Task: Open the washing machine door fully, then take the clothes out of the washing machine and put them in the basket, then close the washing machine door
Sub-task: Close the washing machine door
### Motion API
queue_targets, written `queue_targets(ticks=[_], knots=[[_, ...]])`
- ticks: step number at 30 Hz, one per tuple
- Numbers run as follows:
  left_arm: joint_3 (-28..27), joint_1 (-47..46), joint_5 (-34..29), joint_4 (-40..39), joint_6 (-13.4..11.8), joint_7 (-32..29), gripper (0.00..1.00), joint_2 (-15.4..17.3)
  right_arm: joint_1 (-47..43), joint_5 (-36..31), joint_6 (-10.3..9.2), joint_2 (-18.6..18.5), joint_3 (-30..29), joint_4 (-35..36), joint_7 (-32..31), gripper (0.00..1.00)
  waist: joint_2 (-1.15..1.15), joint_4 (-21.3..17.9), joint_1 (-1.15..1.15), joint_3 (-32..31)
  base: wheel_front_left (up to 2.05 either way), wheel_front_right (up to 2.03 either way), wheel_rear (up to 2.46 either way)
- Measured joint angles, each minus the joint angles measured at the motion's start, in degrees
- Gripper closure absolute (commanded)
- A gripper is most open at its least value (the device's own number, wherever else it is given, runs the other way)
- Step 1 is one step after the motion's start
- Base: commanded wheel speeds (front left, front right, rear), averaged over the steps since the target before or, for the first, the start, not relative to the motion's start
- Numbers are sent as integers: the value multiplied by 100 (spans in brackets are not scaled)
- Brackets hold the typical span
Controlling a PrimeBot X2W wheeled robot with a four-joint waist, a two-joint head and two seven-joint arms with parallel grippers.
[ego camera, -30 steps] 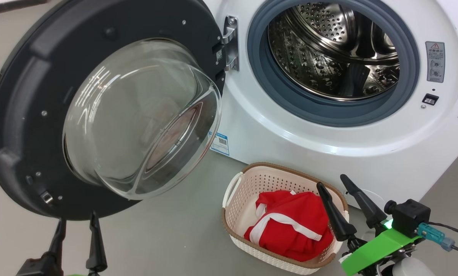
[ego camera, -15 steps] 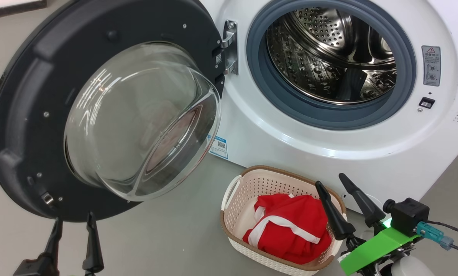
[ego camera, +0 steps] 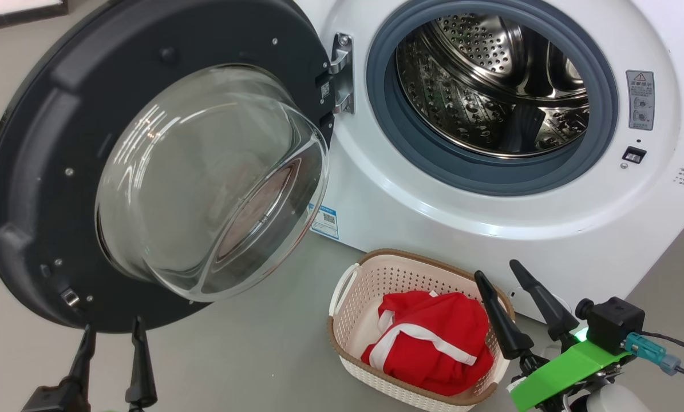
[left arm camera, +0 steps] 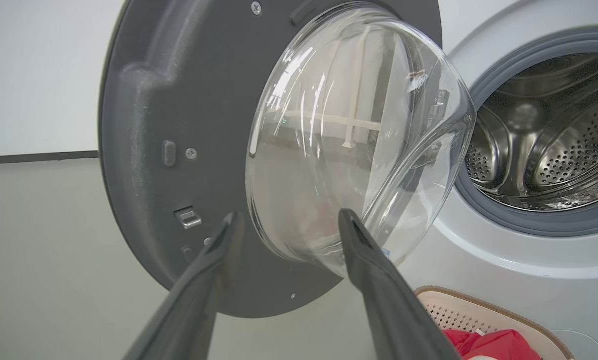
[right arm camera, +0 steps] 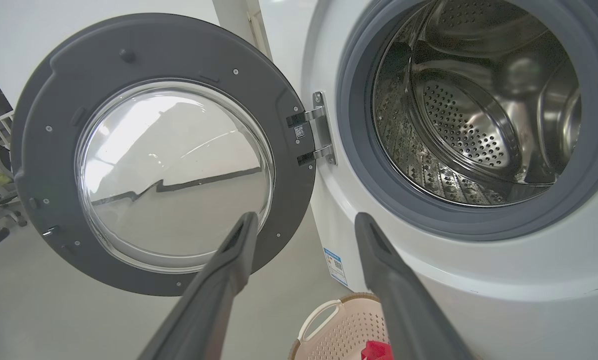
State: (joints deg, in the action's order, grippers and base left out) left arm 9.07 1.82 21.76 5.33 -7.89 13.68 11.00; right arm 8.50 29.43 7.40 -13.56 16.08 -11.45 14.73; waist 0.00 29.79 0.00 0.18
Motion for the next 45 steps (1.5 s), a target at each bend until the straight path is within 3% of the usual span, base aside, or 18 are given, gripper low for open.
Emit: queue_targets(ticks=[19, 20, 21, 22, 23, 34, 40, 45], knots=[[-7, -4, 5, -185, -16, -51, 0, 172, -35, -212, 0, 10, -73, 0, 0, 0, 0, 2, 0, -1, 0, 0, 0], [-18, -4, 20, -255, -16, -58, 20, 187, -35, -212, 0, 15, -77, 0, 0, 0, 0, 5, 0, 3, 0, 0, 0], [-35, -5, 40, -338, -16, -75, 51, 199, -35, -212, 0, 24, -81, 0, 0, 0, 0, 10, 0, 9, 0, 0, 0], [-62, -8, 66, -425, -16, -102, 65, 214, -35, -212, 0, 36, -86, 0, 0, 0, 0, 14, 0, 15, 0, 0, 0], [-97, -12, 69, -526, -18, -105, 100, 249, -35, -212, 0, 46, -87, 0, 0, 0, 0, 19, 0, 21, 0, 0, 0], [-802, -400, 519, -2061, 7, -519, 100, 838, -34, -212, 0, 62, -110, 4, 0, 0, 0, 54, 0, 119, 0, 0, 0], [-1322, -998, 1433, -2381, 203, -953, 100, 1005, -32, -211, 0, 22, -58, -9, -1, 0, 0, 44, 0, 120, 0, 0, 0], [-1942, -1722, 2381, -2063, 318, -1300, 100, 1205, -31, -209, 0, -13, -41, -12, 0, 0, 0, 26, 0, 107, 0, 0, 0]])
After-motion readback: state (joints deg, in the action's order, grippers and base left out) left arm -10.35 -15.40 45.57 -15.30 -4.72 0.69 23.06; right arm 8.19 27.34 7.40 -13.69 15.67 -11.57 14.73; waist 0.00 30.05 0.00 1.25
